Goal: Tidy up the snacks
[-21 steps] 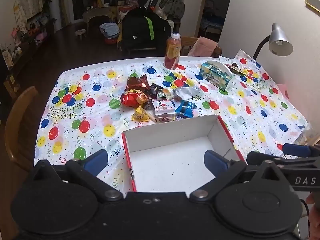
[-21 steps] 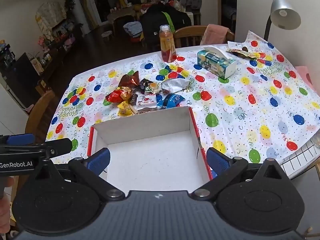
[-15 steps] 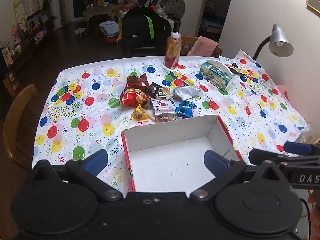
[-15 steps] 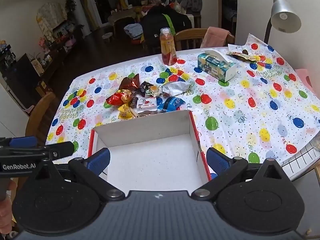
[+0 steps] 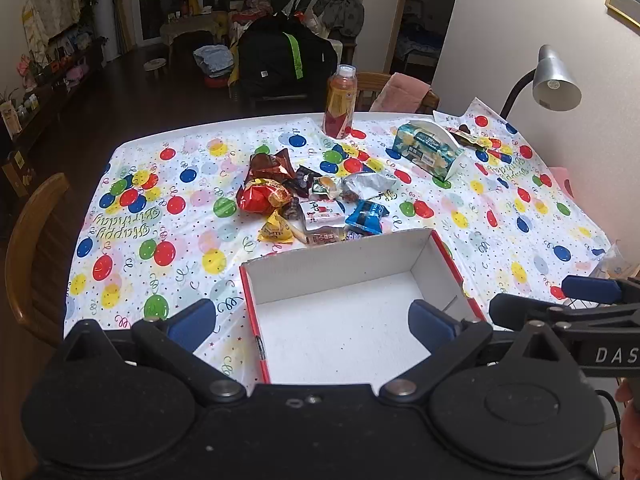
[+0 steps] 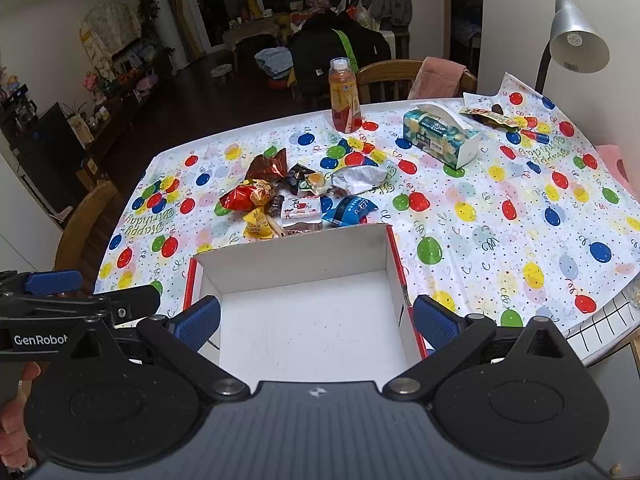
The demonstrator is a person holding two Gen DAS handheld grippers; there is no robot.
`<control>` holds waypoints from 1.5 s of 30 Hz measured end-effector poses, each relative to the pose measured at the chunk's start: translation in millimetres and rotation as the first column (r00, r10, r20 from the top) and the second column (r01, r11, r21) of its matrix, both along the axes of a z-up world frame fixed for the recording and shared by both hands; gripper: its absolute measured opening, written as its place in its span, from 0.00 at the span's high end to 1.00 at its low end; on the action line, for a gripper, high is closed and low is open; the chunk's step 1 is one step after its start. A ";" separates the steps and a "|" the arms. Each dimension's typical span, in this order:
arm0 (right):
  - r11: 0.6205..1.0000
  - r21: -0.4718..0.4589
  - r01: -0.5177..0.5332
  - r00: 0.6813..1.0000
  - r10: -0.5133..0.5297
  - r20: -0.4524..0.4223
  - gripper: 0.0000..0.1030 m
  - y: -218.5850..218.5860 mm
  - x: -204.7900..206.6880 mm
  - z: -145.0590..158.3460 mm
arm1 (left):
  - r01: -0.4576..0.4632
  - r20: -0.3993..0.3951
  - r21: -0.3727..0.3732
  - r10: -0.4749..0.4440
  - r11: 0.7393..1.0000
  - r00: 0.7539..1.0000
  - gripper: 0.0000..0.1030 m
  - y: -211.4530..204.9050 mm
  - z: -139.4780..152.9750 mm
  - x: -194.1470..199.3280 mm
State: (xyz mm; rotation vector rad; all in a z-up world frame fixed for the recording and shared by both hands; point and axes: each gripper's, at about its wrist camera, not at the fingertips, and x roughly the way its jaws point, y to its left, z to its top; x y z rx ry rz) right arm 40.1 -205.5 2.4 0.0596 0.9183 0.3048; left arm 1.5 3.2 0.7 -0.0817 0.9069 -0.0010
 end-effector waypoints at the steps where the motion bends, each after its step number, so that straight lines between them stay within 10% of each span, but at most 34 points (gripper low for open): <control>1: 1.000 0.001 0.000 1.000 0.000 -0.001 0.00 0.1 -0.2 -0.1 | 0.002 -0.001 -0.002 -0.002 1.000 1.000 0.01 0.1 0.1 0.1; 45: 1.000 0.007 0.006 1.000 -0.006 -0.002 0.00 -2.8 -14.8 0.0 | 0.002 0.002 -0.003 -0.002 1.000 1.000 0.01 -3.0 -1.5 -5.4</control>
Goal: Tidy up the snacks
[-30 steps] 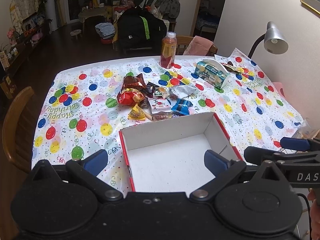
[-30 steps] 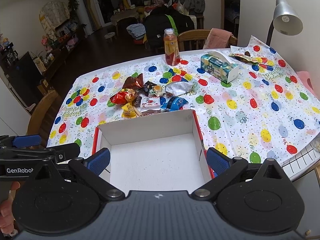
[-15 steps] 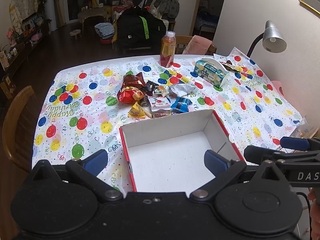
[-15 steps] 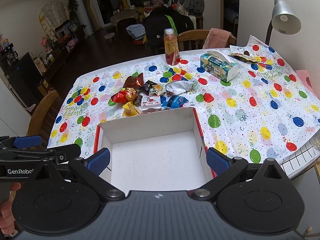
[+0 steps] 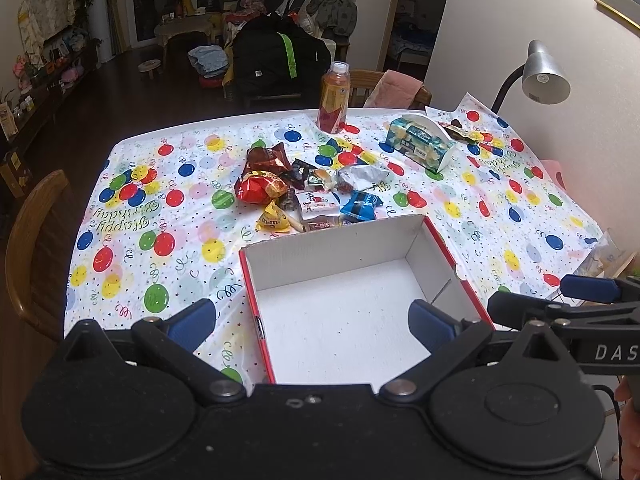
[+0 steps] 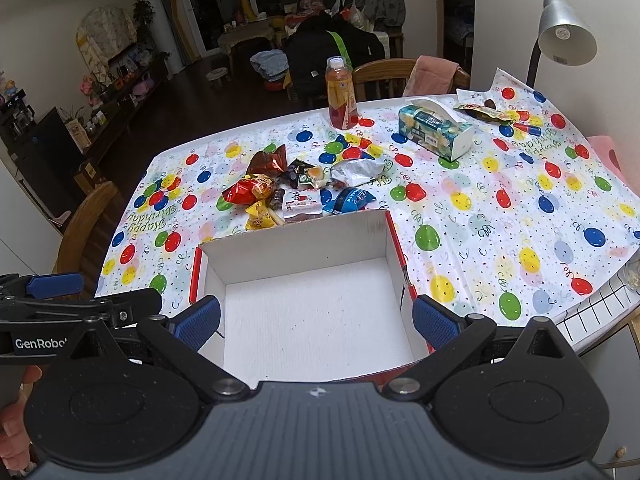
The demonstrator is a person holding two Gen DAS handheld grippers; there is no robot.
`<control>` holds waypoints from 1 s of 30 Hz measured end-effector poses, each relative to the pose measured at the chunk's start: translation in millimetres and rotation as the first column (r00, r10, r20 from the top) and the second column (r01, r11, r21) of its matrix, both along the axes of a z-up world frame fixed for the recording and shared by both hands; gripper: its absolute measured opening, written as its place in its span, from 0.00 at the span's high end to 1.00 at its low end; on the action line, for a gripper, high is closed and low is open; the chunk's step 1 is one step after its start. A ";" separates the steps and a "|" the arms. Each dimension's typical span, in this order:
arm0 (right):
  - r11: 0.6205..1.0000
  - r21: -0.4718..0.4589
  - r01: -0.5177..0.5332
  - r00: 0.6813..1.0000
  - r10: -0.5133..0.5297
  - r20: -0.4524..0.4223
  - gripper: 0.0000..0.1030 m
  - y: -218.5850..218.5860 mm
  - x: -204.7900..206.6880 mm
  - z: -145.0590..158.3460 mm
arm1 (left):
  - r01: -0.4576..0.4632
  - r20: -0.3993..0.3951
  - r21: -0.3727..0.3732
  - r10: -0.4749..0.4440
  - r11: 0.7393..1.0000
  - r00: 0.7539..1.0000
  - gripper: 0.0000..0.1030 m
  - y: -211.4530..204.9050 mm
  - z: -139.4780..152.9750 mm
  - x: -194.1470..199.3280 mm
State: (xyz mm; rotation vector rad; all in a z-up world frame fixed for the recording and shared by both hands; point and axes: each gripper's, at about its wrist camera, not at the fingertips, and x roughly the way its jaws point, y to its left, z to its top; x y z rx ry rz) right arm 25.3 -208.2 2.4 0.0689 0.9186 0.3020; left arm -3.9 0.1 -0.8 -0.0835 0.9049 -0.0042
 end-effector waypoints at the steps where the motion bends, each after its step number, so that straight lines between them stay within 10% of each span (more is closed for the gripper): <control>1: 1.000 0.000 0.000 1.000 0.000 0.000 0.00 -0.1 0.3 0.1 | 0.003 0.002 0.002 -0.003 1.000 1.000 0.01 -1.3 -1.3 -2.7; 30: 0.999 0.007 -0.033 0.999 0.033 -0.023 0.00 -1.4 57.5 -15.9 | -0.054 -0.043 -0.029 0.053 0.998 0.998 0.01 10.6 -18.8 40.2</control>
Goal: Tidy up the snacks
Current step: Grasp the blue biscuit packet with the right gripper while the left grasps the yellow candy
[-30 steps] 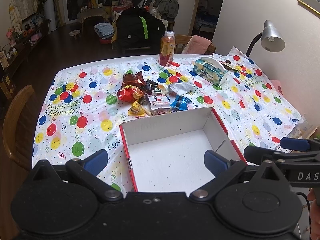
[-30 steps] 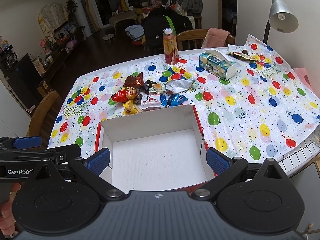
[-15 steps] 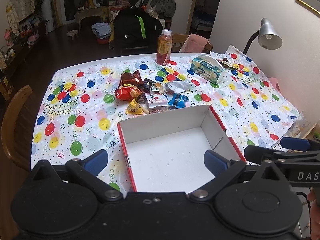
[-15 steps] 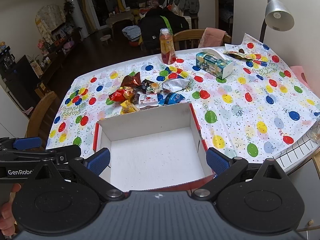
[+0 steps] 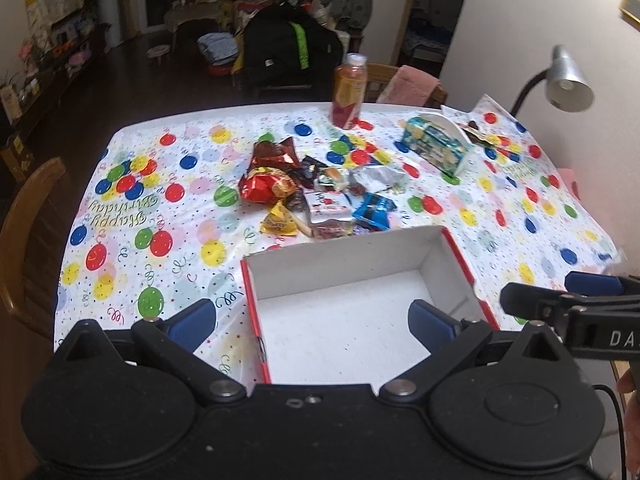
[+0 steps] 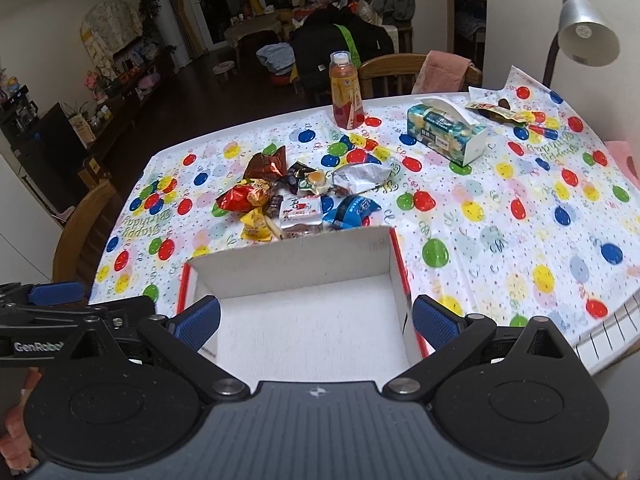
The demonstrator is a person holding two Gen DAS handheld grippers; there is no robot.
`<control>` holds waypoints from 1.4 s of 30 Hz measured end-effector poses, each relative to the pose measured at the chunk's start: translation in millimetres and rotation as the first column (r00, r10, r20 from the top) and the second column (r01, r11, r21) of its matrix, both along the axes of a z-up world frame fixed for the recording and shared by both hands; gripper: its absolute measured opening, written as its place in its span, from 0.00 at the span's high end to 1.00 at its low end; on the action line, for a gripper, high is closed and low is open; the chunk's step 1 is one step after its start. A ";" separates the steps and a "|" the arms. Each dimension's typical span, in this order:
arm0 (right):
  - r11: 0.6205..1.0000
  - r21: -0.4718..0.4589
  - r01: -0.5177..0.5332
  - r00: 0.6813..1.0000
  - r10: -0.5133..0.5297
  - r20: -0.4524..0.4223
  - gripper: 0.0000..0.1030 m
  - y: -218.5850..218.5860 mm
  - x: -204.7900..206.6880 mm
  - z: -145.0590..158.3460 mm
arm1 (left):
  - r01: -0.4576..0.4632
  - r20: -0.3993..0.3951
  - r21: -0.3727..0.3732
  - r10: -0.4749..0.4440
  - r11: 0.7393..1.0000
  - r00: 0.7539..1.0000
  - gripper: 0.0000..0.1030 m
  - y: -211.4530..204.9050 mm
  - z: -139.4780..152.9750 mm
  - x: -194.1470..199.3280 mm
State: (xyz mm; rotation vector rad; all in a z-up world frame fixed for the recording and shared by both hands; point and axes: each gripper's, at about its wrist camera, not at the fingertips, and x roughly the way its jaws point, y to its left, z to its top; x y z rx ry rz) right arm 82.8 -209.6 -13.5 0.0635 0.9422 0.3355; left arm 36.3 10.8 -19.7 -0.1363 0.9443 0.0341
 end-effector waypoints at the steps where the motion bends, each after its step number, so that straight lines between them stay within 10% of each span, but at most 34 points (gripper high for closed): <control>1: 1.000 -0.005 -0.002 1.000 0.002 0.002 0.00 0.6 5.6 -2.2 | -0.010 -0.003 -0.004 0.010 1.000 1.000 0.01 3.3 -2.2 5.0; 27: 0.999 -0.034 0.028 0.993 -0.031 -0.116 0.01 18.0 213.5 -74.5 | -0.140 -0.004 -0.015 0.140 0.990 0.990 0.09 51.4 -59.6 165.0; 42: 0.985 -0.024 0.169 0.915 -0.166 -0.368 0.08 38.5 302.1 -179.9 | -0.100 -0.221 -0.031 0.091 0.995 0.971 0.27 58.7 -152.8 240.7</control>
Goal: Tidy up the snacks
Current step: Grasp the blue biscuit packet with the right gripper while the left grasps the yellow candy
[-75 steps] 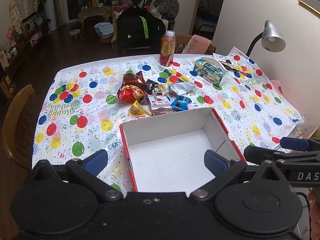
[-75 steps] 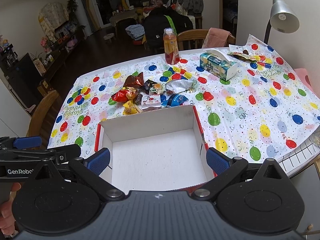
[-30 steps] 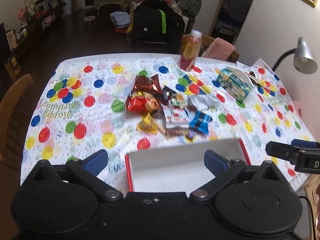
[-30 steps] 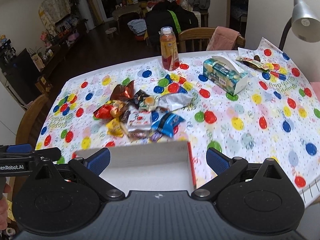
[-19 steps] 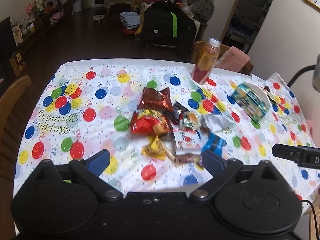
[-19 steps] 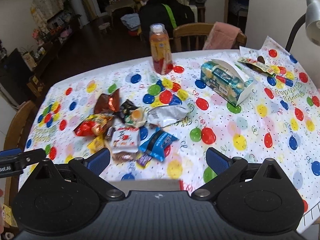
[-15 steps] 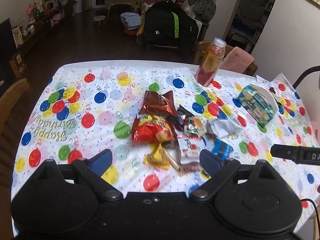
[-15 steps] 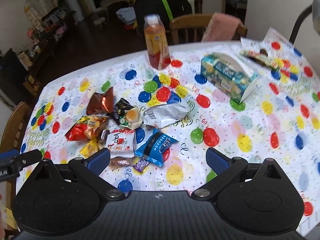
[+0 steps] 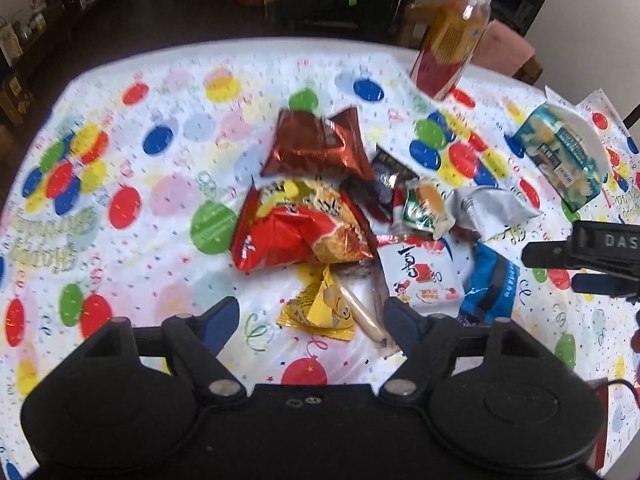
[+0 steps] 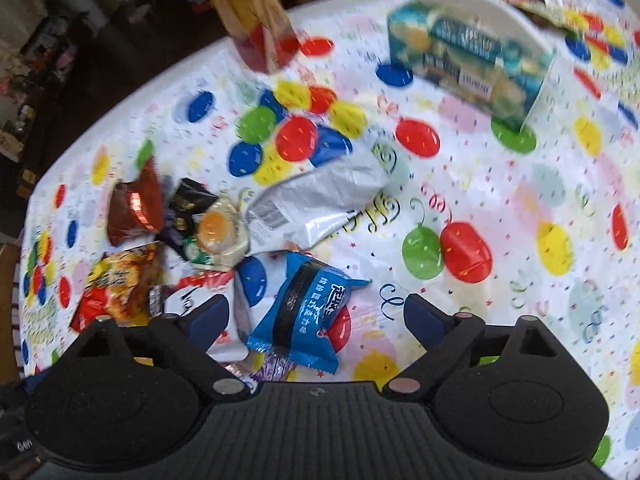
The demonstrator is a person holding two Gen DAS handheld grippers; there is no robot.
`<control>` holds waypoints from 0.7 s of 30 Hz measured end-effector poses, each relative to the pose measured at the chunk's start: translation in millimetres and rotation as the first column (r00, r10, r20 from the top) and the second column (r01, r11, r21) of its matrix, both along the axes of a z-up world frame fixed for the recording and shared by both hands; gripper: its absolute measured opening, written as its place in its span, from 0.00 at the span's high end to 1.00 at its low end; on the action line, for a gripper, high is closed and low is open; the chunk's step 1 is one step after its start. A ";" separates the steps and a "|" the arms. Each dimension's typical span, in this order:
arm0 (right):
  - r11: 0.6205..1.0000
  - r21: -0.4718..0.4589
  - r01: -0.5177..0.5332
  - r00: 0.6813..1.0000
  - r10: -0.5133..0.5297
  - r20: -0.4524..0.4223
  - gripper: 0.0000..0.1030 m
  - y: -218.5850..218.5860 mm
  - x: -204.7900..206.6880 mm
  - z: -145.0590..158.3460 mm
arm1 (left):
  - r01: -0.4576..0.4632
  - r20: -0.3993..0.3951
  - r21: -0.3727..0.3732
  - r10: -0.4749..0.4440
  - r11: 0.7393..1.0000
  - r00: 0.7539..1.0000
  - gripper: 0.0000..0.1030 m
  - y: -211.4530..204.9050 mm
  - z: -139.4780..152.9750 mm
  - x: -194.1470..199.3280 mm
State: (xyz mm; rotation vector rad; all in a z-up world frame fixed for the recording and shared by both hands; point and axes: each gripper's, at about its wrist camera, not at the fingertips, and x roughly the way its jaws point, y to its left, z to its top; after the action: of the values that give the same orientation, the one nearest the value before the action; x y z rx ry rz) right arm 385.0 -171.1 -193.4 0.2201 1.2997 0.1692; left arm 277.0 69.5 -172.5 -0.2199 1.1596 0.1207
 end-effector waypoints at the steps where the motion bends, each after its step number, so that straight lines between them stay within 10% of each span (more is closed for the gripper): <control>1: 1.000 0.003 0.011 1.000 -0.011 -0.009 0.08 0.6 2.9 -4.8 | -0.009 -0.013 -0.006 0.009 1.000 1.000 0.29 1.1 -4.1 2.6; 21: 1.000 -0.009 0.021 0.993 -0.022 -0.119 0.45 19.9 20.5 -47.8 | -0.065 -0.127 -0.145 0.046 0.987 0.991 0.59 14.4 -53.7 30.4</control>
State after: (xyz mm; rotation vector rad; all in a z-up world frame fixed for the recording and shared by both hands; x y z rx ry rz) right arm 405.5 -151.2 -241.2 0.2407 1.4159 0.1339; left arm 307.4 83.9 -226.2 -0.3816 1.2870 0.0980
